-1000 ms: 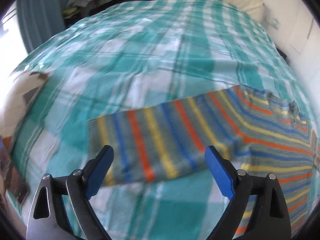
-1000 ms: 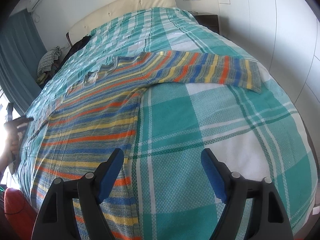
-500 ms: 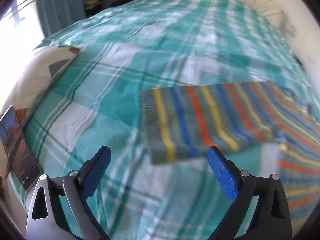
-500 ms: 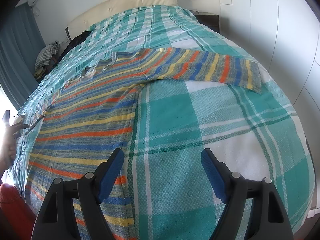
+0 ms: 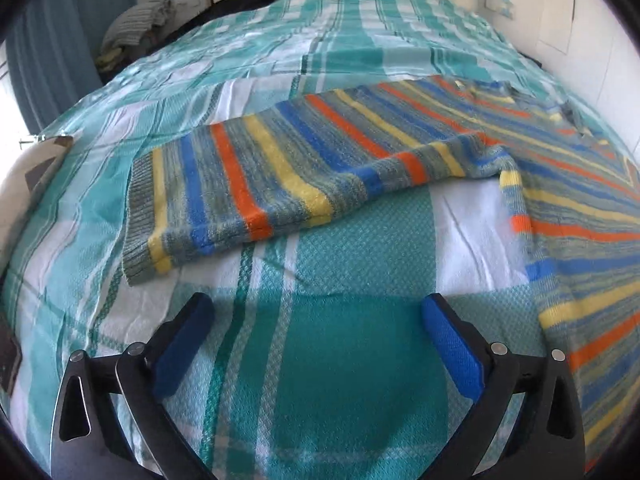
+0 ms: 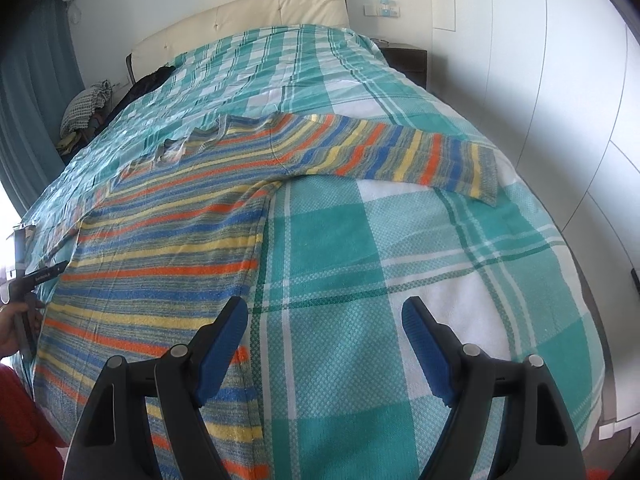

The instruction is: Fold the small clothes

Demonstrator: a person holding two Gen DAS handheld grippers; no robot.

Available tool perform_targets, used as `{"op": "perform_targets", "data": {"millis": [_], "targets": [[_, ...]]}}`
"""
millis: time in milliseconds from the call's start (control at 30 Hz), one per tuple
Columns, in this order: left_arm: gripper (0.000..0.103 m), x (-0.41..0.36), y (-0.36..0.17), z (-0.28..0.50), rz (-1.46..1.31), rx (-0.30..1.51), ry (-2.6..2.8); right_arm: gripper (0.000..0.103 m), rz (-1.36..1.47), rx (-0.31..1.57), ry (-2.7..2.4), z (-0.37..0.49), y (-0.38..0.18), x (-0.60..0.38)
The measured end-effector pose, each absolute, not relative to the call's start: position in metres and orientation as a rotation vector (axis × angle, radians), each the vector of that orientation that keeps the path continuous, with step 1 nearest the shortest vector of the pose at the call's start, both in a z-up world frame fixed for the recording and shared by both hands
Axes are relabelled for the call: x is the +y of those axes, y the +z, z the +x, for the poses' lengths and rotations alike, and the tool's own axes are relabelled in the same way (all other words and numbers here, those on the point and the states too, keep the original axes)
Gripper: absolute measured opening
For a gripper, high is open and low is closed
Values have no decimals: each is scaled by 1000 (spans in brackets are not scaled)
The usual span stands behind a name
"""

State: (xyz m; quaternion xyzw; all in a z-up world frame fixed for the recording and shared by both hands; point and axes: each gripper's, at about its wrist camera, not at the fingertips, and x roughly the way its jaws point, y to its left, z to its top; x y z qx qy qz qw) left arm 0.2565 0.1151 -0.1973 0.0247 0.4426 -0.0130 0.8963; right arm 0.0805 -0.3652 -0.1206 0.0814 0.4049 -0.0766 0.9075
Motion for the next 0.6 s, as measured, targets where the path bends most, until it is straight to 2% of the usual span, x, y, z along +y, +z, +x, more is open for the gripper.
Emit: {"op": "perform_targets", "data": {"millis": [600], "targets": [[103, 120, -199, 259, 37, 918, -34, 79, 149, 913, -164, 82, -139, -330]]}}
